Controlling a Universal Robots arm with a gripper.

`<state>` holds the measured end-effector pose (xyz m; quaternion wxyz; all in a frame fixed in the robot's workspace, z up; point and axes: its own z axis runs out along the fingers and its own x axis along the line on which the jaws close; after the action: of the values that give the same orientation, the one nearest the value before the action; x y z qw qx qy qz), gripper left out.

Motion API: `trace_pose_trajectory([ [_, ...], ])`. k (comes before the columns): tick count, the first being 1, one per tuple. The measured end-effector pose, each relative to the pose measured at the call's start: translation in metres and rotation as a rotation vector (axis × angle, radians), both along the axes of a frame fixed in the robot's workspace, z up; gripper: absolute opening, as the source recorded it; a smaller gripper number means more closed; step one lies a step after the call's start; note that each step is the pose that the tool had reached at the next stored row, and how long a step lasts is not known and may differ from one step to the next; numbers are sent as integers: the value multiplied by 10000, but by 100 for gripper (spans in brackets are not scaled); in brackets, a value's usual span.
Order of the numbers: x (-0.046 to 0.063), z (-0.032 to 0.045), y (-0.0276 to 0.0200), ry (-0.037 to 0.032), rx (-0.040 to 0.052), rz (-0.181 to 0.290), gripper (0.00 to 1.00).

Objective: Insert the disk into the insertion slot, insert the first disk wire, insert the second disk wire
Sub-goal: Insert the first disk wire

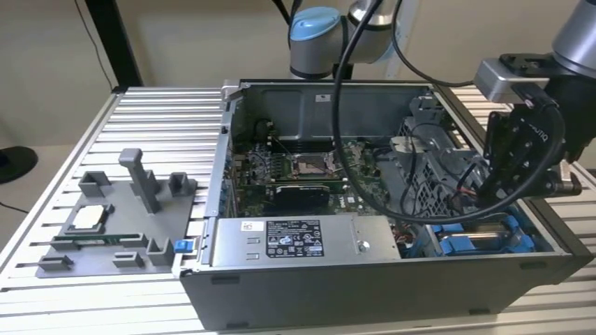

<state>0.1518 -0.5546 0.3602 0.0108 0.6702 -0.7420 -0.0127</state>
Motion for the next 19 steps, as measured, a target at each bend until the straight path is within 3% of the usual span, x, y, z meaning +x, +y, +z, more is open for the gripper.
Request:
trace_pose_trajectory([
  [11, 26, 0, -71, 0, -159, 111, 0],
  [19, 26, 0, -76, 1, -193, 114, 0],
])
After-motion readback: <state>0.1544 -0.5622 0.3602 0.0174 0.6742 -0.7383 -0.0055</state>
